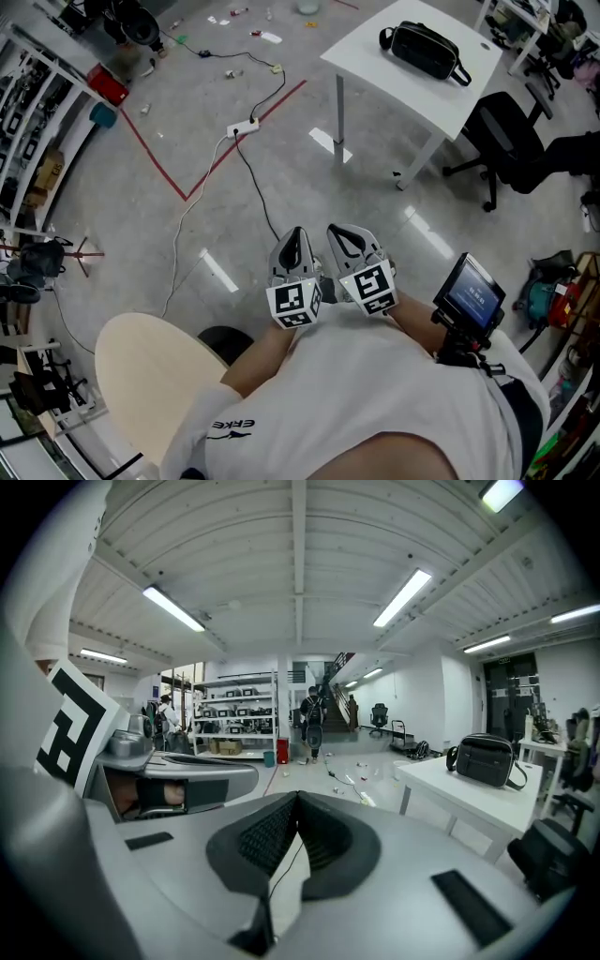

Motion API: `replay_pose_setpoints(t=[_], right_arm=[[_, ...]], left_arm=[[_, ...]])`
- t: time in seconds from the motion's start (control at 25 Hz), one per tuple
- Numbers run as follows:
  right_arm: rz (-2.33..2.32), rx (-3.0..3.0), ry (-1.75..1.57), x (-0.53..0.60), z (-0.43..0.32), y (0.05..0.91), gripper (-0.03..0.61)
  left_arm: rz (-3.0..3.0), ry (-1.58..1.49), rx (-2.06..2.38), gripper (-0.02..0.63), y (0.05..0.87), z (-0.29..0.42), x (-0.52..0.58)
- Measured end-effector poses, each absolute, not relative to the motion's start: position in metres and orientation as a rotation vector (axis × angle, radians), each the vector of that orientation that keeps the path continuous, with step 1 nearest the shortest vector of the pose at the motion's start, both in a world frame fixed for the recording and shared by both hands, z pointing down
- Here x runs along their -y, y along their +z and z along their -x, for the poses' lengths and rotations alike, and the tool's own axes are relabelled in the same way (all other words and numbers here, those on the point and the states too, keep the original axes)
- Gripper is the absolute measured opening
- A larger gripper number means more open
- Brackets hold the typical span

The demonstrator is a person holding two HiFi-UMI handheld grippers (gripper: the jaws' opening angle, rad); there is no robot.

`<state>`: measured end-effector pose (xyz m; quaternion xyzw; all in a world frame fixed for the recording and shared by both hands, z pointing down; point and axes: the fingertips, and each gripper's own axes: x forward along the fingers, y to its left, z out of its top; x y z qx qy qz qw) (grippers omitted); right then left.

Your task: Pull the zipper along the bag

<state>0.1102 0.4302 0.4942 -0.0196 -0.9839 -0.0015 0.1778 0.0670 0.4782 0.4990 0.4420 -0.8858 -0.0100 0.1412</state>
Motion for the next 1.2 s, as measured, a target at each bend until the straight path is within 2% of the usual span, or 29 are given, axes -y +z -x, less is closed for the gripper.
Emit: replay_pose_setpoints(t=[0.56,1.2], right_arm=[[-0.343,2.768,0.034,-0.353,-0.033,0.486,0.005],[-0.764,2.679,0.074,-0.284,-0.026,0.487,0.005]], left_arm=[[-1.641,-0.002,2.382,0.003,0.486,0.025,-0.384],[-1.985,0.044,2.139,0.003,0.491,0.042,-0.303]])
